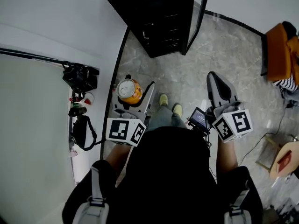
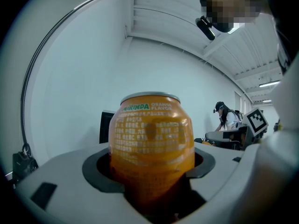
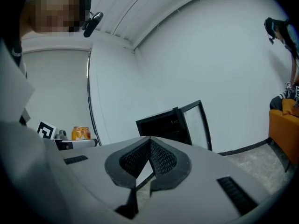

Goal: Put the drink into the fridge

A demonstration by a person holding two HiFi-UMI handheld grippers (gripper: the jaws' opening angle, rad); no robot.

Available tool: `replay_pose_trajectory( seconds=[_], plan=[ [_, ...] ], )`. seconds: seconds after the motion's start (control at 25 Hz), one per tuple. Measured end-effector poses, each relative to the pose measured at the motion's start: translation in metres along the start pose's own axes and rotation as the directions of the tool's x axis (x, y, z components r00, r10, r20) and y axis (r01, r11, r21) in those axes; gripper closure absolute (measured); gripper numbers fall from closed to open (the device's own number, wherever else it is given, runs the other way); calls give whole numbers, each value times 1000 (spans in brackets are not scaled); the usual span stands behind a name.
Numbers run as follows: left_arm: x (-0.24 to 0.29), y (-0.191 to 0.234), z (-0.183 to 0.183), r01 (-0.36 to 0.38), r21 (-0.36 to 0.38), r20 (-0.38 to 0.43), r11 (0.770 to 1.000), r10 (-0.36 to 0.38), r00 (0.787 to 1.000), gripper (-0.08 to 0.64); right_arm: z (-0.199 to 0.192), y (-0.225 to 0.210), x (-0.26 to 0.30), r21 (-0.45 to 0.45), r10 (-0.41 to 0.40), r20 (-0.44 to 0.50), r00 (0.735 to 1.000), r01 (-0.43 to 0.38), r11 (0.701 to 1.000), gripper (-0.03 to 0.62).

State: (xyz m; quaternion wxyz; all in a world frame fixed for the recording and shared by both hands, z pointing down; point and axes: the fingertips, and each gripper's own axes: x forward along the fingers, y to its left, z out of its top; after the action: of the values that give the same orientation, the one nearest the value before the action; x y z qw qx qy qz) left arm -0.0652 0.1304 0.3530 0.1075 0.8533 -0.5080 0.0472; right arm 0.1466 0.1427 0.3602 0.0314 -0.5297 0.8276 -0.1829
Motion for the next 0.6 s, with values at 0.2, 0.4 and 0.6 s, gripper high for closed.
replay_pose_trajectory(
  seconds=[0.2,0.4,0.6],
  plan=[
    [5,8,-4,10,-3,-18,1000,-10,1000,209,-4,0,8,7,-12,-15,1000,12,1000,584],
    [20,24,-4,17,-9,-27,1000,-17,999,209,-4,-1,29,4,-20,-30,999,20,1000,584],
    [37,48,5,25,-12,-23,1000,-26,999,209,1,1,60,-7,-24,-41,999,24,1000,584]
  ],
)
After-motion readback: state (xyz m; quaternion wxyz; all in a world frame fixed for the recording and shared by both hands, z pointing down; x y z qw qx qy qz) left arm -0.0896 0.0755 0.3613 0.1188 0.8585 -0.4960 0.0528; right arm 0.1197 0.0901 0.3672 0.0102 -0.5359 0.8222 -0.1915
